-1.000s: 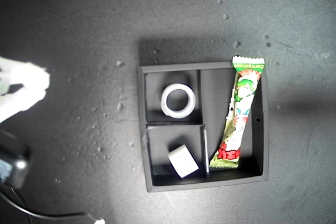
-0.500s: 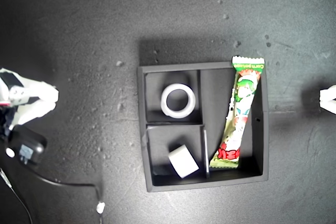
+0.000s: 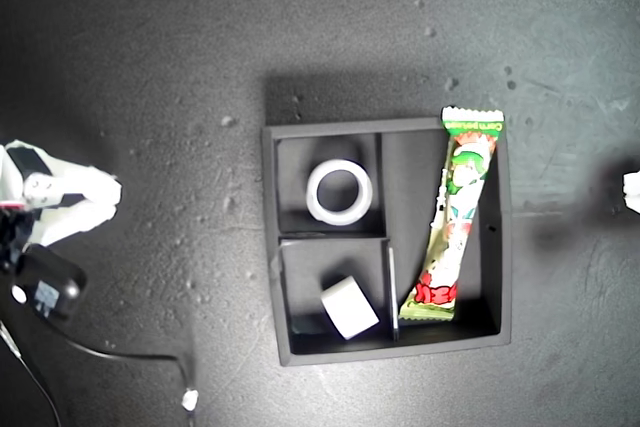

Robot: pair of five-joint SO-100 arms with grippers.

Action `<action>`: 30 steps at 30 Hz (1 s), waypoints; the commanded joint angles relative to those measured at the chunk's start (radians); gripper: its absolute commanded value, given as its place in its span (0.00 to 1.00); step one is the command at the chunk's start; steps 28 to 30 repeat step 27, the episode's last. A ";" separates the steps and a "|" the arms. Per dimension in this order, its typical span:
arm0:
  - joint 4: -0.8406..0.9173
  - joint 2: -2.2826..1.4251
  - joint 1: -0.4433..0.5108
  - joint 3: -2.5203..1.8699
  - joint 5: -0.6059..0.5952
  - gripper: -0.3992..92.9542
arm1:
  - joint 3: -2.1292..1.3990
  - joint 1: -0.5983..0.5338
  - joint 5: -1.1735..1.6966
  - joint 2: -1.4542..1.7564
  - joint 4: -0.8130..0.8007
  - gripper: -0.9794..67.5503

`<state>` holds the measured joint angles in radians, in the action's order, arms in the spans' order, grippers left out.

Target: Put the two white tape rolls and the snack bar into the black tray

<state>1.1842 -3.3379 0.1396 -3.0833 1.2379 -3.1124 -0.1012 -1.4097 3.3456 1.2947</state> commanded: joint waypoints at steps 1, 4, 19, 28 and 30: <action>0.028 -0.049 -0.026 -0.055 -0.017 0.01 | -0.012 -0.005 0.046 0.005 0.011 0.03; 0.069 -0.049 -0.040 -0.055 -0.155 0.01 | -0.012 0.077 0.195 0.003 0.046 0.04; 0.210 -0.049 -0.029 -0.055 0.100 0.01 | -0.012 0.072 0.336 0.005 0.046 0.04; 0.210 -0.049 -0.029 -0.055 0.100 0.01 | -0.012 0.072 0.336 0.005 0.046 0.04; 0.210 -0.049 -0.029 -0.055 0.100 0.01 | -0.012 0.072 0.336 0.005 0.046 0.04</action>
